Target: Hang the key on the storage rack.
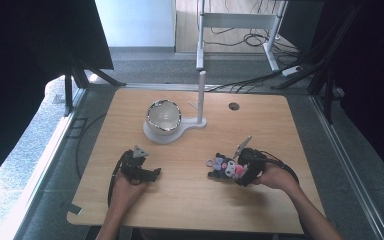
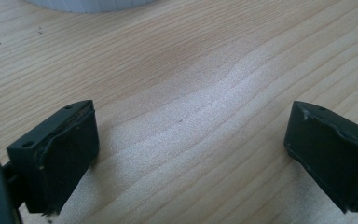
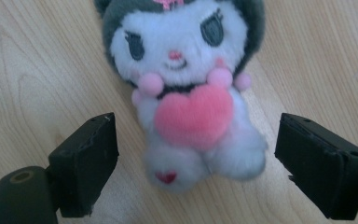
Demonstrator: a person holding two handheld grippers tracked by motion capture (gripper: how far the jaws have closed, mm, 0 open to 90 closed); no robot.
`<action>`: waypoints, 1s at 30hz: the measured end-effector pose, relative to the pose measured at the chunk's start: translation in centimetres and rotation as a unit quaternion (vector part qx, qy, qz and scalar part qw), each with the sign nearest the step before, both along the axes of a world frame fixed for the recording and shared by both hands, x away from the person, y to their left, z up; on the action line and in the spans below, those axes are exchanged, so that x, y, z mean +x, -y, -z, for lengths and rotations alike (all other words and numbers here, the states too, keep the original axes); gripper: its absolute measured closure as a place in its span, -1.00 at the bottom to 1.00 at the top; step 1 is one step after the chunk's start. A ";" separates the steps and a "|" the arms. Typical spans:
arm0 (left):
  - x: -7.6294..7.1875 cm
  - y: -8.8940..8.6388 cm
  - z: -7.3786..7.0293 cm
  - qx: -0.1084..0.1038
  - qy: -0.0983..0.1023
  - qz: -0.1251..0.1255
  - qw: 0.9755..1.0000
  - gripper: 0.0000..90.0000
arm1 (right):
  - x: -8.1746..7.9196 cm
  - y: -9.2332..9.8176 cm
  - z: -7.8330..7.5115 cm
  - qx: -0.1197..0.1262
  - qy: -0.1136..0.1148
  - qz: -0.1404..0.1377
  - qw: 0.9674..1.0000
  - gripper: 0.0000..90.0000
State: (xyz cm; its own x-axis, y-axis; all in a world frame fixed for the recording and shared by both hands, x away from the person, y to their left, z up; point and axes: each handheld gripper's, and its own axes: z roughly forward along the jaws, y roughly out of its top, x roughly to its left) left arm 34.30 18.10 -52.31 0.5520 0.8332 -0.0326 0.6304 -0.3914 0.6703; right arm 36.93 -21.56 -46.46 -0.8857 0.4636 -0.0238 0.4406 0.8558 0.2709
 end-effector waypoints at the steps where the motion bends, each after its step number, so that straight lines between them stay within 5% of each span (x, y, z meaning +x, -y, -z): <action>1: 0.0 0.0 0.0 0.000 -0.001 0.000 1.000 -0.93 | 0.2 -0.2 0.0 -0.005 -0.003 -0.005 1.000 -0.69; 8: 0.0 0.0 0.0 0.000 0.000 0.000 1.000 -0.93 | 1.0 -2.0 0.2 -0.049 -0.030 -0.024 0.998 -0.59; 21: 0.0 0.0 0.0 0.000 0.000 0.000 1.000 -0.93 | 2.2 -4.1 1.3 -0.119 -0.060 -0.063 0.989 -0.10; 30: 0.0 0.0 0.0 0.000 -0.001 0.000 1.000 -0.93 | 2.7 -3.6 0.0 -0.101 -0.066 -0.057 0.991 0.00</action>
